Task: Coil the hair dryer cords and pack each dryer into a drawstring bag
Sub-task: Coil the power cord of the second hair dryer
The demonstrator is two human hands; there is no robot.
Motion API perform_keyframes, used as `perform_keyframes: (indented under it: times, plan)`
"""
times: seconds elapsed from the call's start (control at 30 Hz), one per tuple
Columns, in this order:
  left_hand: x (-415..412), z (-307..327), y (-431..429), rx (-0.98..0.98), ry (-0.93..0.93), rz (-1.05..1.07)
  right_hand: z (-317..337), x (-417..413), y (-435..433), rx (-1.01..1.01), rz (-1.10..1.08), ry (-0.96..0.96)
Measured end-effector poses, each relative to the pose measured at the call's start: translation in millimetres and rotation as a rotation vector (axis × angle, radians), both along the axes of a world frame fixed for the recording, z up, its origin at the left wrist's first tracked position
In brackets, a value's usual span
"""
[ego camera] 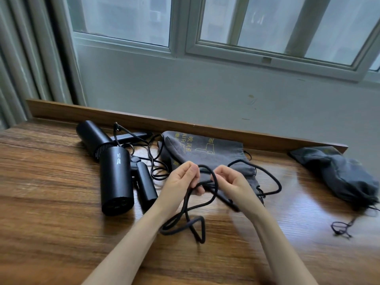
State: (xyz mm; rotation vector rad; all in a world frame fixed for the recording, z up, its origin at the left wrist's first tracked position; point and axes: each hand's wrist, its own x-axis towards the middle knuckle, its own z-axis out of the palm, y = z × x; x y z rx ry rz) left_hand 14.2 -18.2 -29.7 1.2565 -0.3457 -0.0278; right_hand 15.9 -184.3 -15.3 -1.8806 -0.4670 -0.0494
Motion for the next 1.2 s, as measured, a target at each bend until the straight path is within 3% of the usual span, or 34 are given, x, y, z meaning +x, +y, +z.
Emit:
perform_keyframes:
  times: [0.13, 0.27, 0.37, 0.43, 0.5, 0.57, 0.63, 0.73, 0.8, 0.87, 0.97, 1.03, 1.1, 1.17, 1.2]
  plan:
    - [-1, 2, 0, 0.074, -0.025, 0.042, -4, -6, 6, 0.217, 0.111, 0.213]
    - [-2, 2, -2, 0.038, 0.058, -0.047, 1, -15, 8, 0.090, 0.217, 0.107]
    - [0, 0, 0, 0.045, 0.091, 0.001, -1, -18, 11, 0.081, 0.257, 0.113]
    - [1, -3, 1, 0.214, -0.027, 0.129, -2, -19, 13, 0.122, 0.225, 0.184]
    - [0, -4, 2, 0.492, -0.277, 0.358, -3, -18, 14, 0.218, 0.133, 0.249]
    - [-1, -4, 5, 0.619, -0.553, 0.498, -3, -17, 14, 0.278, 0.034, 0.243]
    - [-5, 0, 6, 0.596, -0.643, 0.359, -1, -17, 15, 0.254, -0.018, 0.209]
    - [-8, 1, 6, 0.667, -0.591, 0.165, 0, -14, 16, 0.220, -0.081, 0.186]
    - [-9, 5, 4, 0.565, -0.557, 0.189, 1, -12, 14, 0.293, -0.097, 0.214]
    - [-8, 17, 5, 0.341, -0.461, 0.267, 0, -11, 10, 0.316, -0.047, 0.237]
    - [-4, 34, 18, -0.282, -0.158, 0.256, -1, -10, 2, 0.198, 0.060, 0.213]
    - [1, 38, 35, -0.742, 0.031, 0.133, -2, -9, -3, 0.038, 0.044, 0.144]
    - [7, 39, 53, -1.063, 0.121, 0.062, -2, -6, -9, -0.059, -0.026, 0.070]
    - [12, 36, 64, -1.183, 0.193, 0.143, -2, -3, -16, -0.082, -0.104, 0.019]
    - [14, 34, 66, -1.119, 0.221, 0.249, -3, -2, -18, -0.094, -0.142, -0.011]
